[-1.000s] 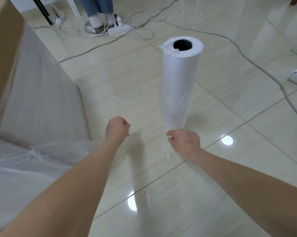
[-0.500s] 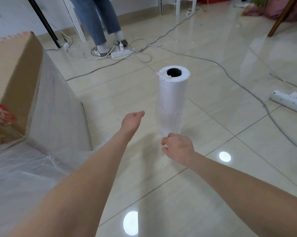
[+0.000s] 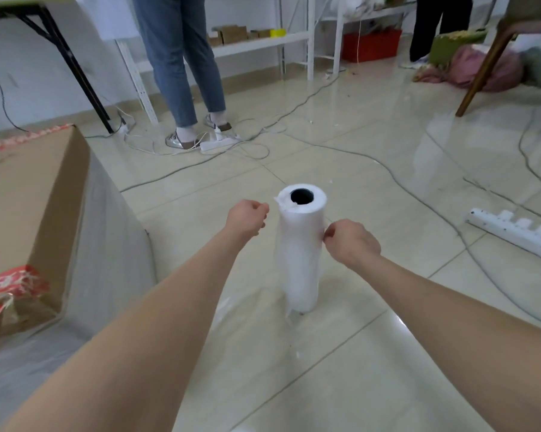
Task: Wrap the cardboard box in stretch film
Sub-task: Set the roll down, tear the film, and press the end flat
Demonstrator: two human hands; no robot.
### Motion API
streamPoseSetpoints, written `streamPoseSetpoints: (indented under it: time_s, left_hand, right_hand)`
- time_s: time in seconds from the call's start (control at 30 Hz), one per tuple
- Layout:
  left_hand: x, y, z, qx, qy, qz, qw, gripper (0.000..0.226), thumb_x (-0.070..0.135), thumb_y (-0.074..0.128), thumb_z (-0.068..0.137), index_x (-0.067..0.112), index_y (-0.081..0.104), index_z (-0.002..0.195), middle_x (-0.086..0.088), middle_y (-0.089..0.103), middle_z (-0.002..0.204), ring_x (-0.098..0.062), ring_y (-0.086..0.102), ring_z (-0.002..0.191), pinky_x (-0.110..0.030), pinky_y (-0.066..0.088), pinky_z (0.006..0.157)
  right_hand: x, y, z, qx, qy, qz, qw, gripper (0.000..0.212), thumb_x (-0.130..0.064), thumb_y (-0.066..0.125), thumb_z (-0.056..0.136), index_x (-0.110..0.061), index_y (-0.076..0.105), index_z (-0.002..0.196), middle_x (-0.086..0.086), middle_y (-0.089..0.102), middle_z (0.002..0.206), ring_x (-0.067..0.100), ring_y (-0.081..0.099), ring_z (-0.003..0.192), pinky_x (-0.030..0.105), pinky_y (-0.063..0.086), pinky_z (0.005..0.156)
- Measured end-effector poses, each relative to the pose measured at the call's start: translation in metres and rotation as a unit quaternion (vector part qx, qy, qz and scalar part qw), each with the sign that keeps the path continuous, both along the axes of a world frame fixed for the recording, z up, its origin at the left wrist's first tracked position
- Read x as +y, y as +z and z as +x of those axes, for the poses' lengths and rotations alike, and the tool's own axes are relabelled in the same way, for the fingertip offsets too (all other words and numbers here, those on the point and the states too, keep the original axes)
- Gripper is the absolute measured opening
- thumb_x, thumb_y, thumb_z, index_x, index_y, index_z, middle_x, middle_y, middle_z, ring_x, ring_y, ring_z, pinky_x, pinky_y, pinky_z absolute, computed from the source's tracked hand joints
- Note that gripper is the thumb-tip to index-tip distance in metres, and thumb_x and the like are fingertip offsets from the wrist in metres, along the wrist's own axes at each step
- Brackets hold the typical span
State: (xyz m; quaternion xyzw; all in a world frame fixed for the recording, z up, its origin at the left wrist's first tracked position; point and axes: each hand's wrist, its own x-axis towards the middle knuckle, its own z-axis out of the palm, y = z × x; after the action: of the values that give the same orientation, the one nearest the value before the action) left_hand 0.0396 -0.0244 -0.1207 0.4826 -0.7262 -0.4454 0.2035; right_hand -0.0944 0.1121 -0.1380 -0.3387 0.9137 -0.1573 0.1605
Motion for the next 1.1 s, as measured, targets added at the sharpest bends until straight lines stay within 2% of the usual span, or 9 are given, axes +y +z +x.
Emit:
streamPoseSetpoints:
  time_s: [0.13,0.27,0.37,0.57,0.7,0.83,0.93,1.0,1.1]
  left_hand:
    - [0.009,0.015,-0.005,-0.008,0.007,0.042,0.999,0.027,0.025,0.040,0.099,0.008,0.061,0.094,-0.004,0.061,0.094,-0.021,0.060,0.078,-0.031,0.048,0.068]
    - [0.020,0.048,-0.012,-0.016,0.021,0.093,0.995,0.039,0.043,0.038,0.098,0.012,0.061,0.094,-0.002,0.063,0.093,-0.023,0.063,0.078,-0.034,0.052,0.075]
    - [0.028,0.072,-0.018,-0.065,-0.010,0.116,0.991,0.038,0.044,0.047,0.092,0.011,0.065,0.095,-0.004,0.065,0.094,-0.026,0.067,0.084,-0.035,0.056,0.073]
    - [0.032,0.095,-0.029,-0.160,-0.051,0.151,0.974,0.025,0.022,0.052,0.088,0.007,0.068,0.100,-0.012,0.068,0.091,-0.031,0.070,0.083,-0.042,0.059,0.076]
    - [0.031,0.105,-0.043,-0.210,-0.028,0.186,0.959,0.018,0.010,0.048,0.089,0.007,0.064,0.096,-0.009,0.062,0.082,-0.029,0.064,0.063,-0.039,0.059,0.073]
    - [0.031,0.110,-0.049,-0.220,0.002,0.235,0.947,0.018,0.004,0.046,0.092,0.007,0.057,0.078,-0.005,0.055,0.071,-0.018,0.056,0.050,-0.026,0.052,0.054]
    - [0.025,0.110,-0.055,-0.216,0.023,0.263,0.940,0.030,0.005,0.047,0.093,0.013,0.048,0.064,-0.001,0.052,0.065,-0.017,0.056,0.050,-0.023,0.048,0.050]
    - [0.017,0.109,-0.059,-0.216,0.033,0.275,0.936,0.027,0.006,0.047,0.093,0.011,0.048,0.067,-0.003,0.052,0.067,-0.020,0.056,0.052,-0.026,0.049,0.053]
    - [0.006,0.111,-0.065,-0.243,0.028,0.266,0.932,0.010,0.008,0.045,0.090,0.004,0.054,0.089,-0.011,0.060,0.086,-0.032,0.064,0.069,-0.037,0.057,0.066]
  right_hand:
    - [-0.004,0.032,-0.003,-0.018,-0.025,-0.056,0.998,0.027,-0.024,0.039,0.095,-0.021,0.066,0.095,0.008,0.064,0.102,0.030,0.055,0.085,0.029,0.039,0.070]
    - [-0.015,0.068,-0.001,-0.077,-0.069,-0.129,0.986,0.048,-0.051,0.028,0.097,-0.021,0.065,0.092,0.006,0.067,0.095,0.027,0.052,0.083,0.032,0.036,0.070]
    - [-0.020,0.086,0.001,-0.124,-0.037,-0.089,0.988,0.040,-0.060,0.041,0.089,-0.029,0.066,0.095,0.000,0.062,0.090,0.025,0.056,0.085,0.030,0.040,0.070]
    - [-0.030,0.090,0.002,-0.258,-0.047,-0.023,0.965,0.022,-0.036,0.055,0.087,-0.017,0.064,0.090,0.006,0.068,0.091,0.030,0.068,0.082,0.037,0.056,0.077]
    - [-0.037,0.095,0.004,-0.317,-0.073,-0.020,0.945,0.024,-0.033,0.053,0.089,-0.015,0.064,0.101,0.007,0.067,0.098,0.033,0.068,0.086,0.043,0.056,0.081]
    - [-0.037,0.103,0.004,-0.345,-0.098,-0.019,0.933,0.021,-0.028,0.051,0.091,-0.018,0.064,0.104,0.003,0.066,0.100,0.032,0.067,0.083,0.043,0.055,0.081]
    - [-0.043,0.104,0.000,-0.356,-0.106,-0.015,0.928,0.016,-0.023,0.051,0.092,-0.017,0.063,0.102,0.003,0.064,0.096,0.033,0.066,0.083,0.046,0.056,0.080]
    - [-0.054,0.106,-0.006,-0.359,-0.108,-0.011,0.927,0.015,-0.022,0.052,0.092,-0.019,0.063,0.102,0.003,0.063,0.095,0.033,0.066,0.083,0.047,0.056,0.079]
    - [-0.071,0.106,-0.010,-0.355,-0.097,0.017,0.930,0.015,-0.019,0.052,0.092,-0.019,0.063,0.103,0.004,0.063,0.095,0.032,0.066,0.086,0.047,0.056,0.079]
